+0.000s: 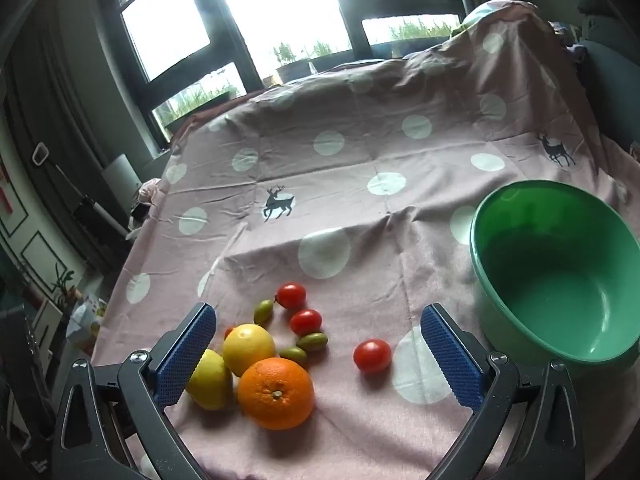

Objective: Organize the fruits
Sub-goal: 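Move the right tool toward the orange in the fruit pile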

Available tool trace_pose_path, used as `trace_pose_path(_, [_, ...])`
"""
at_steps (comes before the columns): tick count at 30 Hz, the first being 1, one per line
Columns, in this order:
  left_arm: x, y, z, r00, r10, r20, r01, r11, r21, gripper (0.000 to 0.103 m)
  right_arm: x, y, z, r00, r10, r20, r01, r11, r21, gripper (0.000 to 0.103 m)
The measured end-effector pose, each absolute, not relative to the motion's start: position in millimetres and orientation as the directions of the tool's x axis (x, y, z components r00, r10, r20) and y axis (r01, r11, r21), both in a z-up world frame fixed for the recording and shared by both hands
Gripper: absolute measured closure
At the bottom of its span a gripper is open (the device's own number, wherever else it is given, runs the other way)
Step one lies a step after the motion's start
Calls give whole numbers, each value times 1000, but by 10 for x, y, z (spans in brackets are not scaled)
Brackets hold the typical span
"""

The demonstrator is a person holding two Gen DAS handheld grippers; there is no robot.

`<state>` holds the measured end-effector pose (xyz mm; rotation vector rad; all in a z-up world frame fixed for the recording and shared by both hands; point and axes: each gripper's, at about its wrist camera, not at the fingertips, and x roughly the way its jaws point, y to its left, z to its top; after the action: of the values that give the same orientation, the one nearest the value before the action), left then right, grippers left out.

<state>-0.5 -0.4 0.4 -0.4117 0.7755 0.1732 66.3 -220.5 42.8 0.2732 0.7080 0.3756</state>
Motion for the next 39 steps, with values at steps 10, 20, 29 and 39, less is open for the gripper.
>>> trace_pose_path(10, [38, -12, 46, 722, 25, -691, -289, 919, -268, 6, 712, -2215, 399, 685, 425, -592, -232, 897, 376, 0])
trace_pose_path(20, [103, -2, -34, 686, 21, -728, -295, 922, -251, 8, 773, -2238, 365, 679, 418, -604, -207, 898, 389, 3])
trace_pose_path(29, [123, 32, -27, 679, 15, -734, -294, 922, -253, 14, 816, -2209, 341, 667, 414, -620, -204, 901, 383, 17])
trace_pose_path(39, [112, 41, -32, 683, -3, -731, -274, 926, -260, 21, 865, -2154, 290, 643, 416, -643, -192, 900, 391, 24])
